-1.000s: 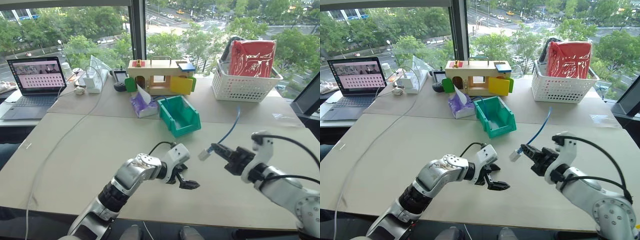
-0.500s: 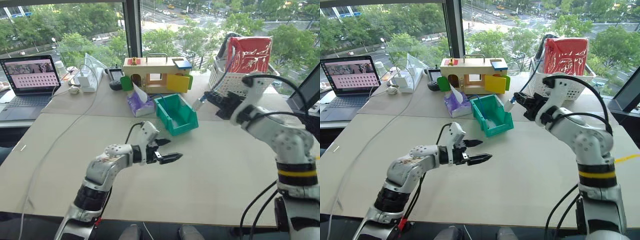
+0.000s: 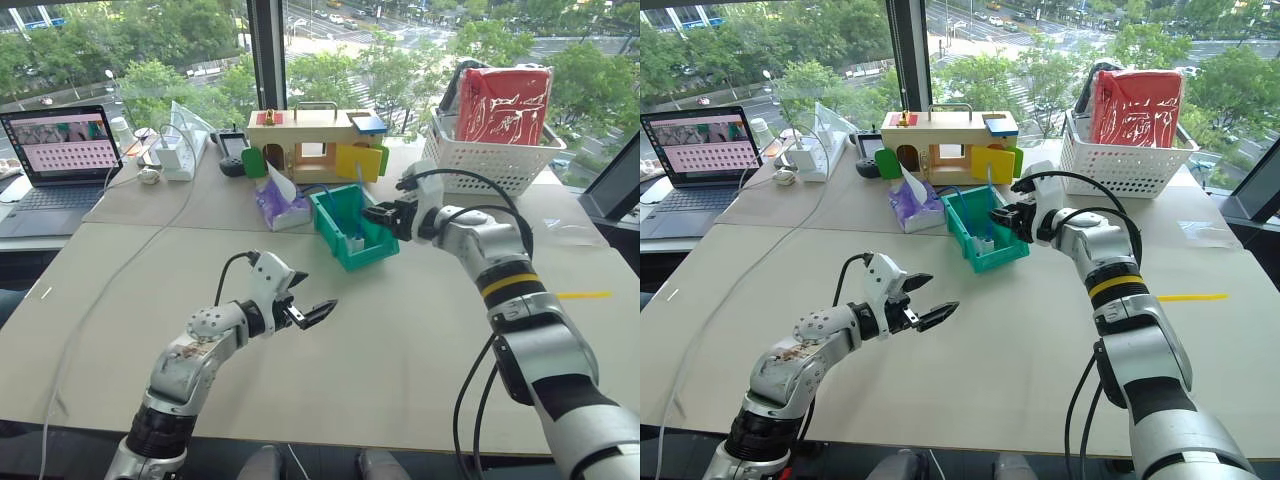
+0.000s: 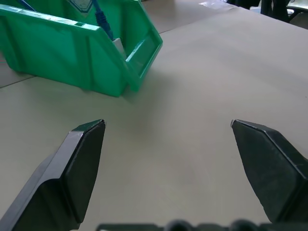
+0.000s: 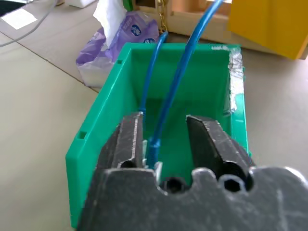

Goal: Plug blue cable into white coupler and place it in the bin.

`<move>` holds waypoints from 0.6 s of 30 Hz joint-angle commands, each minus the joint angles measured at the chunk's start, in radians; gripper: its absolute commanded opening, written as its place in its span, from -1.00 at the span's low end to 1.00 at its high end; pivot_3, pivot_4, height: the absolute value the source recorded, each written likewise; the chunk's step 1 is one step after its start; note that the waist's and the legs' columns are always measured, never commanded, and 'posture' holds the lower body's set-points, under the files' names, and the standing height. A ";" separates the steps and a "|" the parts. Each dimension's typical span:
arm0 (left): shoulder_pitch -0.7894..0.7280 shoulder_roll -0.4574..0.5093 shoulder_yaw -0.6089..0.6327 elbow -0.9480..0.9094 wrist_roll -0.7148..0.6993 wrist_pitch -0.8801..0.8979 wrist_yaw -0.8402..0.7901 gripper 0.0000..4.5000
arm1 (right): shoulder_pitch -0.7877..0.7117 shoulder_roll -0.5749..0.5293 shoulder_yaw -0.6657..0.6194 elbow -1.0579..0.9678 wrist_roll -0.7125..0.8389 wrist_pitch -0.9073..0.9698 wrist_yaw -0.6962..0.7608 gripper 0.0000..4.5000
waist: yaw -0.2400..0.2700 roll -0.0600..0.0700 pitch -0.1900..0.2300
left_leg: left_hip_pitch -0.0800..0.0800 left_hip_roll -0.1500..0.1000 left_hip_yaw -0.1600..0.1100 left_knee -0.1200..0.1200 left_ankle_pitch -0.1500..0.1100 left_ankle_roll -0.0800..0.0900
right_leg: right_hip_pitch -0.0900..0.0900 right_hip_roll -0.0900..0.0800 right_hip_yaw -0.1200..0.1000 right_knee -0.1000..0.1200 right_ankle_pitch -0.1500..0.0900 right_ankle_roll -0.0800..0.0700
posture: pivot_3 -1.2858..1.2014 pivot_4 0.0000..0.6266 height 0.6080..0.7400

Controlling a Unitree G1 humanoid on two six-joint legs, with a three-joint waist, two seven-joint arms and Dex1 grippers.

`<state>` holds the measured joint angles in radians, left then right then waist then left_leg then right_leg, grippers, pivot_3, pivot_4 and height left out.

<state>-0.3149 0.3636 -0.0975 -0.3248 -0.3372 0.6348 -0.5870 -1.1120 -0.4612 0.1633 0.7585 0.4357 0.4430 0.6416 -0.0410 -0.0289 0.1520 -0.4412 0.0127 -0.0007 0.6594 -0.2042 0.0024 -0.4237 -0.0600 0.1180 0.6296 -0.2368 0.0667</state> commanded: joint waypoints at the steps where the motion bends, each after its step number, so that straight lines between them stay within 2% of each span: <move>1: -0.015 0.037 0.004 0.008 0.041 -0.045 0.004 1.00 | -0.013 -0.043 -0.095 -0.095 0.000 0.008 0.039 0.56 | -0.001 0.000 0.000 | 0.000 0.000 0.000 0.000 0.000 0.000 | 0.000 0.000 0.000 0.000 0.000 0.000 | 0.03 -0.52 0.83; 4: -0.023 0.073 0.011 0.061 0.067 -0.085 -0.012 1.00 | 0.059 -0.093 -0.157 -0.263 0.045 0.065 0.081 0.99 | 0.001 0.000 0.000 | 0.000 0.000 0.000 0.000 0.000 -0.001 | 0.000 0.000 0.000 0.000 0.000 0.000 | 0.03 -0.52 0.83; 8: -0.042 0.095 0.095 0.145 0.024 -0.157 -0.058 1.00 | 0.353 -0.219 -0.285 -0.625 0.108 0.075 0.149 0.99 | 0.020 0.000 0.000 | 0.000 0.000 -0.003 0.000 0.000 0.000 | 0.001 0.000 -0.007 0.000 0.000 0.000 | 0.03 -0.52 0.83; 12: -0.050 0.103 0.140 0.216 0.019 -0.213 -0.077 1.00 | 0.706 -0.296 -0.393 -0.844 0.047 0.013 0.122 0.99 | 0.030 0.000 0.000 | 0.000 0.000 -0.003 0.000 0.000 0.000 | 0.002 -0.002 -0.010 -0.001 0.000 -0.001 | 0.03 -0.52 0.83; 15: -0.094 0.100 0.134 0.335 0.098 -0.307 -0.023 1.00 | 0.871 -0.241 -0.426 -0.938 0.045 0.008 0.057 0.99 | 0.023 0.000 0.001 | 0.001 0.000 0.001 0.002 0.000 0.000 | 0.001 -0.003 -0.010 -0.001 0.001 -0.001 | 0.03 -0.52 0.83; 18: -0.106 0.093 0.101 0.411 0.140 -0.387 -0.035 1.00 | 0.970 -0.181 -0.420 -0.988 0.013 -0.026 0.006 0.99 | 0.008 0.000 0.001 | 0.004 0.002 0.002 0.002 0.003 -0.001 | 0.003 0.001 -0.009 0.000 0.004 -0.005 | 0.03 -0.52 0.83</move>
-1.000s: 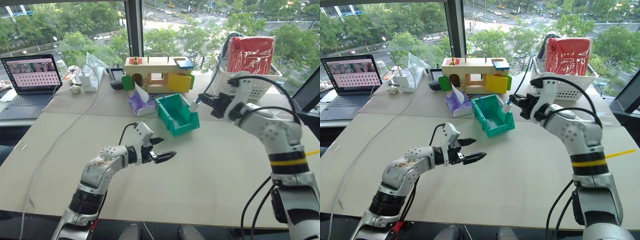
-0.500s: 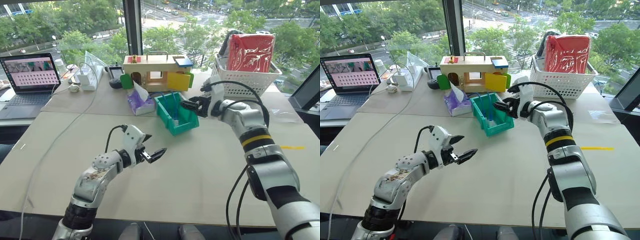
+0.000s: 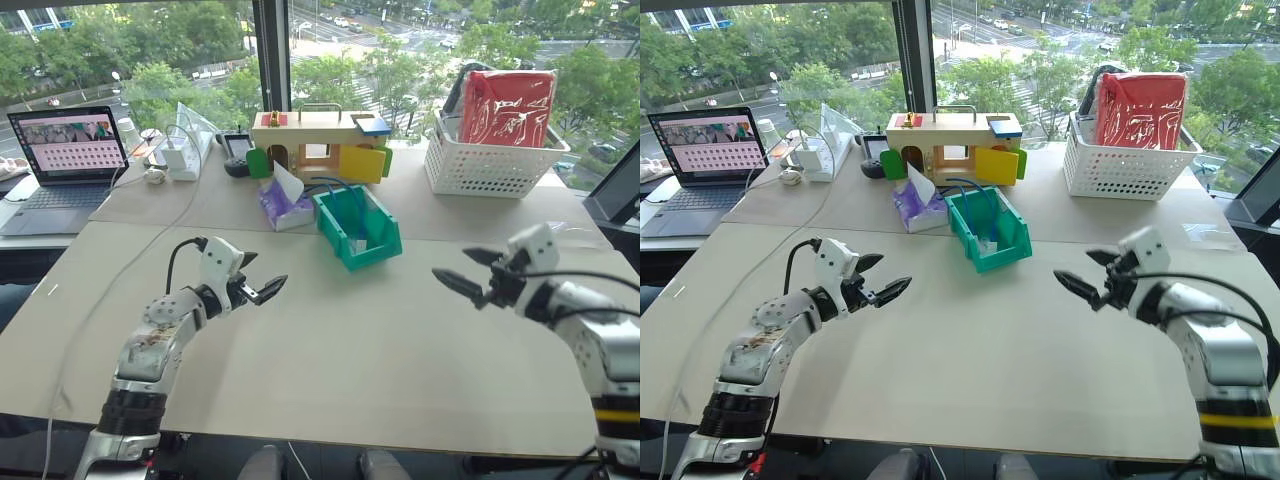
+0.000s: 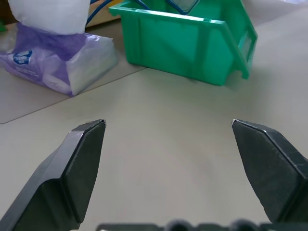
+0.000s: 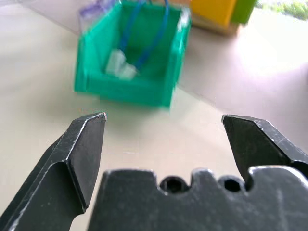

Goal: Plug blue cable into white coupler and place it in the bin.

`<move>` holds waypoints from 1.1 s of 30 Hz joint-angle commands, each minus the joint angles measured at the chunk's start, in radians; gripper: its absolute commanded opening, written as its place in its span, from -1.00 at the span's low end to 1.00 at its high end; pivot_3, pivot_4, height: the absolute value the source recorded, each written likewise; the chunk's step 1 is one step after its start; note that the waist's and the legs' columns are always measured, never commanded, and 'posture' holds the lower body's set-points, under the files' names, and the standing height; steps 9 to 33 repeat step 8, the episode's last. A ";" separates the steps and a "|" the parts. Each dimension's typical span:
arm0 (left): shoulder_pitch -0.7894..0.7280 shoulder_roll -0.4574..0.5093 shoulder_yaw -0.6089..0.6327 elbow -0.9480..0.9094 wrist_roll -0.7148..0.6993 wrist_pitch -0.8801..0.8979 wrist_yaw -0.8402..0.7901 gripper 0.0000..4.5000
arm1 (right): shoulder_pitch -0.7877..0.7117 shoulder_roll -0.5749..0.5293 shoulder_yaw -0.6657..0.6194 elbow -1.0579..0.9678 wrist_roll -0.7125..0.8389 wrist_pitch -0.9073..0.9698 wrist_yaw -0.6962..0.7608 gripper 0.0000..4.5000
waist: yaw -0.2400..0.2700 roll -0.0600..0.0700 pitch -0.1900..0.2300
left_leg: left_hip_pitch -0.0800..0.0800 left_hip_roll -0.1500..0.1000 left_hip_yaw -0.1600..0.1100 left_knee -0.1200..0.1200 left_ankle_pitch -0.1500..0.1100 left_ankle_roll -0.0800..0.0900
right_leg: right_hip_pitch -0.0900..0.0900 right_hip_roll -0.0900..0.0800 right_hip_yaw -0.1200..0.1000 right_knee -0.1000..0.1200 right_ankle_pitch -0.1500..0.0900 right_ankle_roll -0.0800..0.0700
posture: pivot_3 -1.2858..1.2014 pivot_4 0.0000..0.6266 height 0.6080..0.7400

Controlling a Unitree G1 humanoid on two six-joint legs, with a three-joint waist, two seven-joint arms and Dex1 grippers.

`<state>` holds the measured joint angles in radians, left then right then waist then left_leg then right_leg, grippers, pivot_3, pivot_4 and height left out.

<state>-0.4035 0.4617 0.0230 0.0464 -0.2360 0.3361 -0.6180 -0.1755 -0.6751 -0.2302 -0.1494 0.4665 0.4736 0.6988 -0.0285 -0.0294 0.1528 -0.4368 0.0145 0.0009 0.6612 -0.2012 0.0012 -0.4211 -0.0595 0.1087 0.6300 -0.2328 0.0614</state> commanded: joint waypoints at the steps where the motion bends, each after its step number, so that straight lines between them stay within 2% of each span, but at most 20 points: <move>1: -0.022 -0.011 -0.023 0.054 0.041 -0.100 -0.007 1.00 | 0.042 0.049 -0.032 -0.085 -0.020 -0.058 -0.069 0.99 | -0.010 0.000 0.000 | 0.001 0.000 0.000 0.000 0.001 0.001 | 0.001 0.000 0.000 0.000 0.000 0.000 | 0.03 -0.52 0.83; 8: -0.074 -0.029 -0.014 0.126 0.007 -0.061 -0.059 1.00 | 0.043 0.066 -0.068 -0.073 -0.030 -0.063 -0.117 0.99 | -0.016 -0.001 0.000 | 0.003 0.000 0.001 0.000 0.006 0.000 | 0.002 0.001 0.001 0.002 0.000 0.005 | 0.03 -0.52 0.83; 33: -0.074 -0.029 -0.014 0.126 0.007 -0.061 -0.059 1.00 | 0.043 0.066 -0.068 -0.073 -0.030 -0.063 -0.117 0.99 | -0.016 -0.001 0.000 | 0.003 0.000 0.001 0.000 0.006 0.000 | 0.002 0.001 0.001 0.002 0.000 0.005 | 0.03 -0.52 0.83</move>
